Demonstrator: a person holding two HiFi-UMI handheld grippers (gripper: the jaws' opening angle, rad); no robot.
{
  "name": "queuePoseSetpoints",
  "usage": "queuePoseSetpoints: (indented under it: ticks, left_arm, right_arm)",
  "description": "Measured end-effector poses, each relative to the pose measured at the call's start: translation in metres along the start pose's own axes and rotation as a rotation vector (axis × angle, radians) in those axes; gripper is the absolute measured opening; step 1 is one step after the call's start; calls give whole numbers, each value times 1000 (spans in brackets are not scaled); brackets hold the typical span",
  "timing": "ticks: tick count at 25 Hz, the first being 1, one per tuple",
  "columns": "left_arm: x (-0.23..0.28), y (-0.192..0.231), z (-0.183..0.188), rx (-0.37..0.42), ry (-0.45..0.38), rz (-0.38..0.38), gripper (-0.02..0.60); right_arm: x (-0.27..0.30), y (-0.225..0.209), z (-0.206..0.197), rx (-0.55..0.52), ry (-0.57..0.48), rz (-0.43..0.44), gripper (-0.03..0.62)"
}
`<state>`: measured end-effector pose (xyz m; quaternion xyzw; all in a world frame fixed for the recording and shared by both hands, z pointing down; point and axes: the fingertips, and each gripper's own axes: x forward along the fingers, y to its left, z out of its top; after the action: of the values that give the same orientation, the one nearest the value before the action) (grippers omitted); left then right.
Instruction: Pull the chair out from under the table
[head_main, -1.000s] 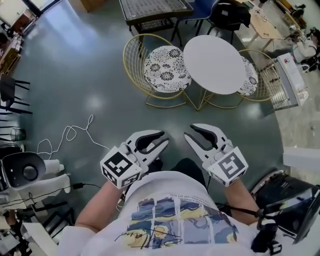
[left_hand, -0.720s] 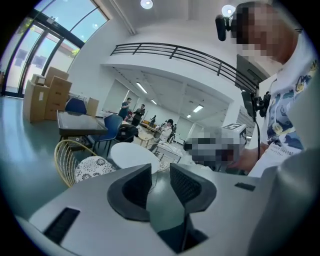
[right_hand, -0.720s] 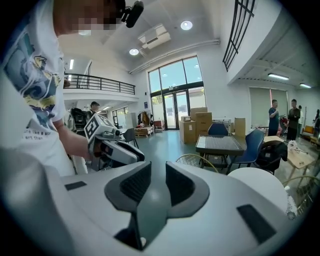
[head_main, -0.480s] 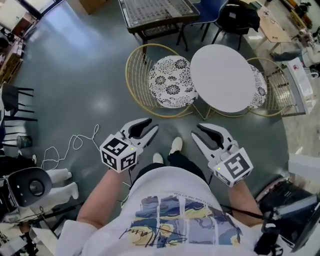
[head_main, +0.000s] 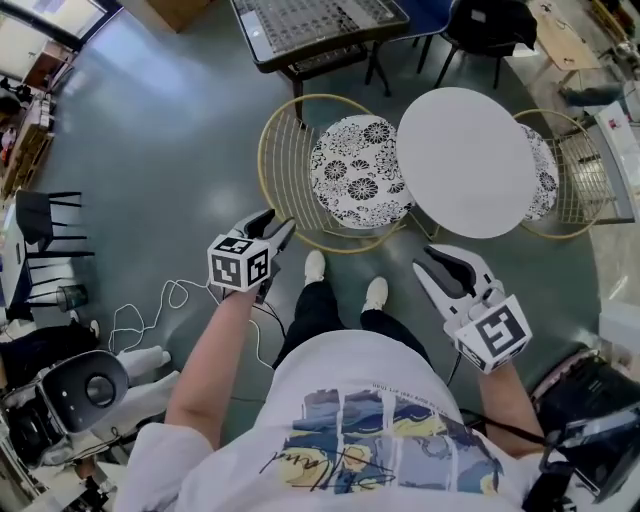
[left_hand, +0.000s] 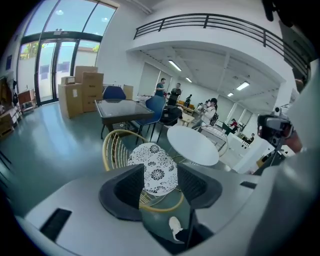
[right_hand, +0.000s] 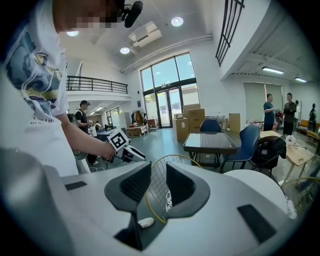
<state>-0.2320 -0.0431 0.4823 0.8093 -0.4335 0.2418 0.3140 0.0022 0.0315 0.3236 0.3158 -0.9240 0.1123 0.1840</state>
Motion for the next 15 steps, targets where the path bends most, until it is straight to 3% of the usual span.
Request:
queuePoseSetpoints:
  ticks: [9,15]
  left_arm:
    - [83,136,-13,-116,176,77,215]
    - [136,191,-19,-175,267,58,219]
  right_arm:
    - [68,-13,7,74,72,-97,89]
    - [104,-11,11,122,87,-201,89]
